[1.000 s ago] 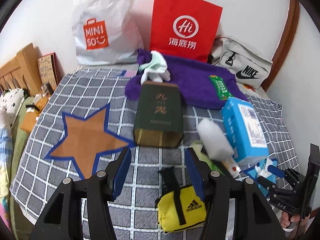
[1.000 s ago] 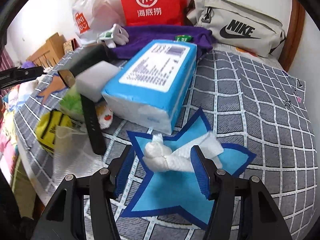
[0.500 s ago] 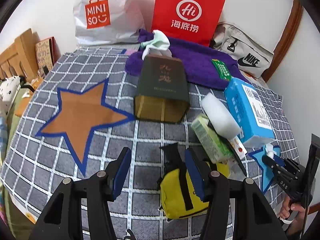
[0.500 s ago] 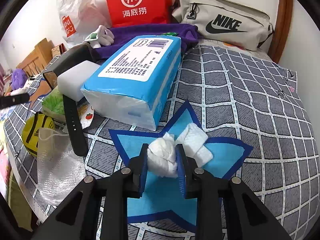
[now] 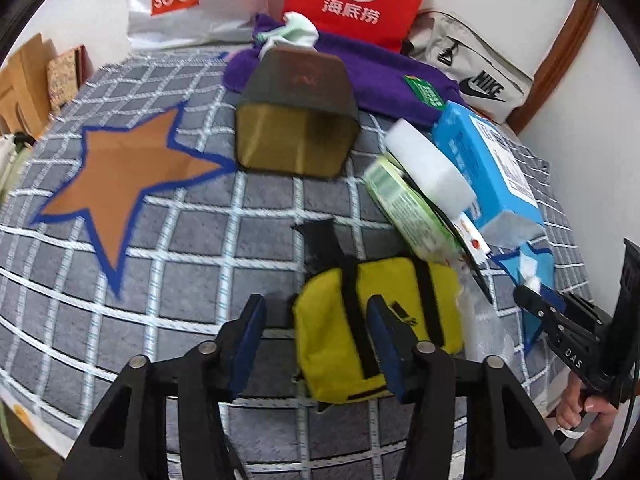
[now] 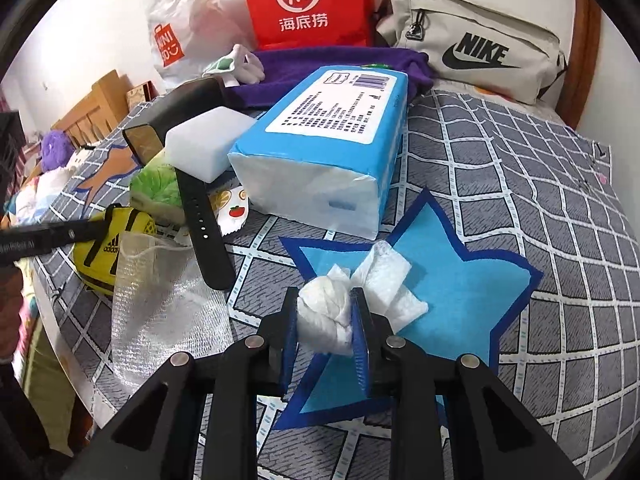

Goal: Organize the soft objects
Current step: 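Grasp the yellow Adidas bag with the left gripper while the right gripper holds the tissues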

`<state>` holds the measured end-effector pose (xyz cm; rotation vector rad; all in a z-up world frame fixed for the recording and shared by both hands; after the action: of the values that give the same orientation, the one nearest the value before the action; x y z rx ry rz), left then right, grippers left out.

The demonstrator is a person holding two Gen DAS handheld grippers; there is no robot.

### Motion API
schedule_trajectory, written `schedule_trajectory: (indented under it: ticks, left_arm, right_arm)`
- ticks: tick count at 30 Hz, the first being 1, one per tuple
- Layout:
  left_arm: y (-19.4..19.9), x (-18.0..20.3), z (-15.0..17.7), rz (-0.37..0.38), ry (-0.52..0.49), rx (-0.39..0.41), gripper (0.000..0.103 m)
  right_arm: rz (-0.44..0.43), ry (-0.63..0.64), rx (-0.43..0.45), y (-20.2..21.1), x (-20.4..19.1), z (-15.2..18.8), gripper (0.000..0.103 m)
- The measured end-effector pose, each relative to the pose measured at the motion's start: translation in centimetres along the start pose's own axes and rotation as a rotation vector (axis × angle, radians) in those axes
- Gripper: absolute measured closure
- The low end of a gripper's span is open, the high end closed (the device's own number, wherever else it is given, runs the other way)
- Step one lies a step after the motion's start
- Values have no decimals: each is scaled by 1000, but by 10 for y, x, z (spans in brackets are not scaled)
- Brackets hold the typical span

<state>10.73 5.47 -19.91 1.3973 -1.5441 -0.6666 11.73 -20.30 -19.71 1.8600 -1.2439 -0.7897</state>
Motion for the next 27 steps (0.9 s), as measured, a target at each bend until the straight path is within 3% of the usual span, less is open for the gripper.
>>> schedule_trajectory:
  ticks: [7, 10, 15, 23, 27]
  left_arm:
    - [-4, -4, 0, 72, 36, 18, 78]
    - [-2, -8, -2, 90, 50, 29, 80]
    - [10, -26, -8, 45, 68, 69, 81]
    - [-2, -31, -9, -3, 75, 48, 73]
    - [3, -29, -11, 31, 72, 78, 80]
  right_arm:
    - [5, 3, 1, 0, -1, 2, 79]
    - [5, 4, 2, 1, -1, 1, 79]
    - [-2, 0, -1, 1, 0, 1, 79]
    - [20, 25, 6, -1, -5, -2, 79]
    - [11, 23, 14, 3, -4, -3, 79]
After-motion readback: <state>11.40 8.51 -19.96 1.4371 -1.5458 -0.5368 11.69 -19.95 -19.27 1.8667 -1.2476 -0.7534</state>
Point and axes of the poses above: each gripper's, at about its wrist camera, not at the fingertips, and y roughly against the way its jaws point, x to its right, z to its underside, the point moved 3 cm from there along -y, roughly the way its jaws point, and after that the axes turned 4 degrees about y, right-handed, at the moved point
